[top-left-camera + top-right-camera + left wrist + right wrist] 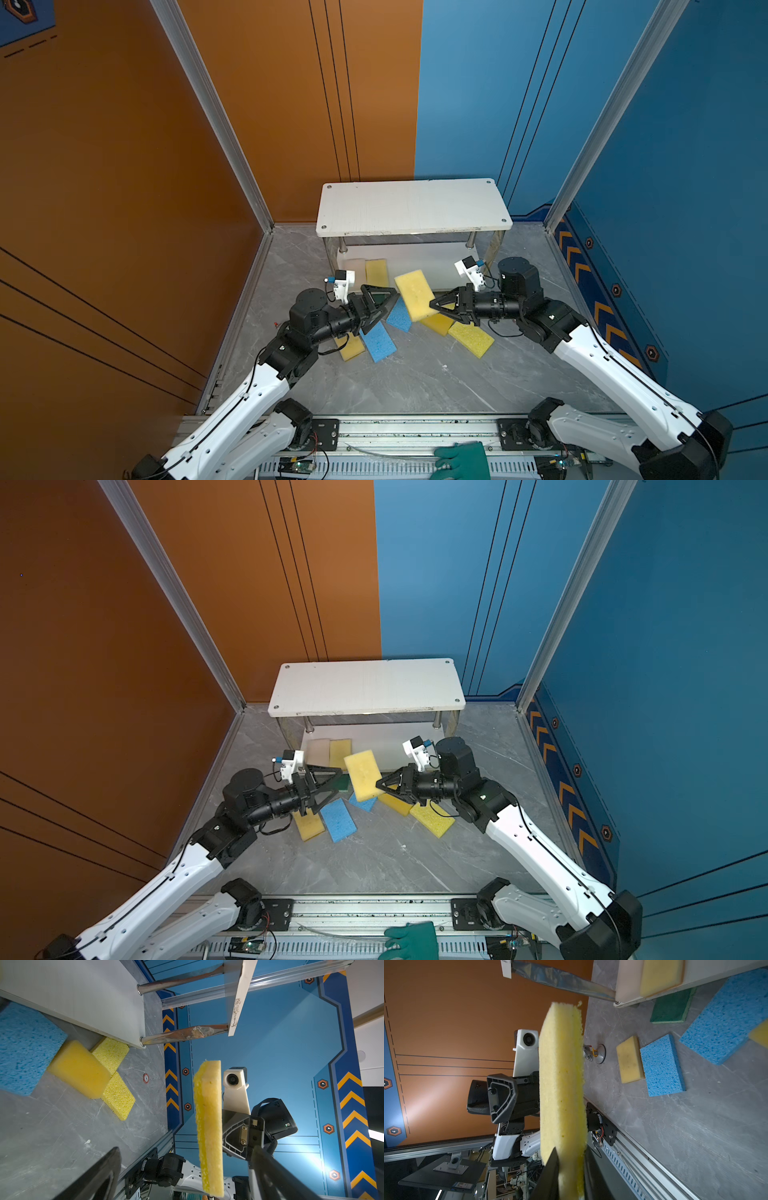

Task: Place and organize the cleaning sponges onto the shelf
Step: 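Withdraw the left gripper while the right gripper carries the sponge to the shelf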

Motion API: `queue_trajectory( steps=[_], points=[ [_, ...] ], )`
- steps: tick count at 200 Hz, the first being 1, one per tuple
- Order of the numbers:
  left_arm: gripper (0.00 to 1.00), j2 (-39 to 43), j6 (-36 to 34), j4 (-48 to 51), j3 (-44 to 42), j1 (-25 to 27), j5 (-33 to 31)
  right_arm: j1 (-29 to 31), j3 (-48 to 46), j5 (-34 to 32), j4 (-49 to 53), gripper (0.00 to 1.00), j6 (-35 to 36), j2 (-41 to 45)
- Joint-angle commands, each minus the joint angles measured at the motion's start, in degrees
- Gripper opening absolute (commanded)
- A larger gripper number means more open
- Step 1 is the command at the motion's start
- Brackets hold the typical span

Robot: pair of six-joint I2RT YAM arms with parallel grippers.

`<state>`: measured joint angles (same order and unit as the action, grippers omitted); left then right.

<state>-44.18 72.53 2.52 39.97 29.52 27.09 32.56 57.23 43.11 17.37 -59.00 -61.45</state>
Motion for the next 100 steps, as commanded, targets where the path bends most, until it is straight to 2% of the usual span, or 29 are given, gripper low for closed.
queue_trajectory(
  steps=[1,36,68,100],
  points=[
    [0.98,4.4,-9.9,20.9,4.0,-1.3,-7.5,-0.3,-0.2,-7.2,-0.8,0.21,0.0,-1.2],
    [0.98,10.2,-11.9,33.0,5.2,-3.6,-11.9,0.2,0.1,-17.0,1.3,0.2,0.9,-4.1],
    [0.98,13.5,-11.1,35.3,3.6,-4.3,-11.6,1.5,1.5,-24.0,-0.1,0.2,2.8,-8.3],
    [0.98,15.0,-11.3,37.3,3.3,-4.5,-10.9,3.0,2.8,-28.1,-2.6,0.2,5.2,-13.9]
  ],
)
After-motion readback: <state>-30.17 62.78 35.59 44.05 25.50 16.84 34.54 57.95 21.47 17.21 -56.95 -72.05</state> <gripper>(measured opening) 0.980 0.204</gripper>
